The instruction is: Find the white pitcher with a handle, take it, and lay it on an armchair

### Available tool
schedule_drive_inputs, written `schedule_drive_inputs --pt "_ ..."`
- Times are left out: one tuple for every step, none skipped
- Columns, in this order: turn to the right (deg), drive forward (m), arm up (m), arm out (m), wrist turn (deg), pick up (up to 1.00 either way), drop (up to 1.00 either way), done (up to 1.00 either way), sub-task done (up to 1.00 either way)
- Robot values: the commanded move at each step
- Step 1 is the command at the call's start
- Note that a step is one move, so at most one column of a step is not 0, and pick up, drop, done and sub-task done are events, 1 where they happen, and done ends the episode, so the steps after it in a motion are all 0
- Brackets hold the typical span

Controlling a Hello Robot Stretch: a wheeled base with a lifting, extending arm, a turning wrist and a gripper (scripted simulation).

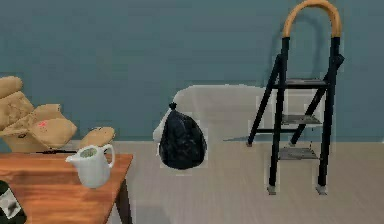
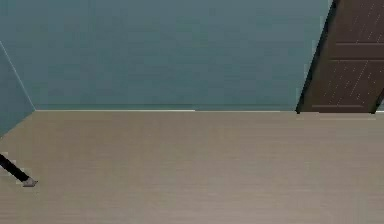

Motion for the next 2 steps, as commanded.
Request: schedule_drive_inputs --pt "0.0 0.50 0.00 0.00 0.0 0.00 0.00 0.00 0.00" --pt "-45.0 0.00 0.00 0.00 0.0 0.00 0.00 0.00 0.00"
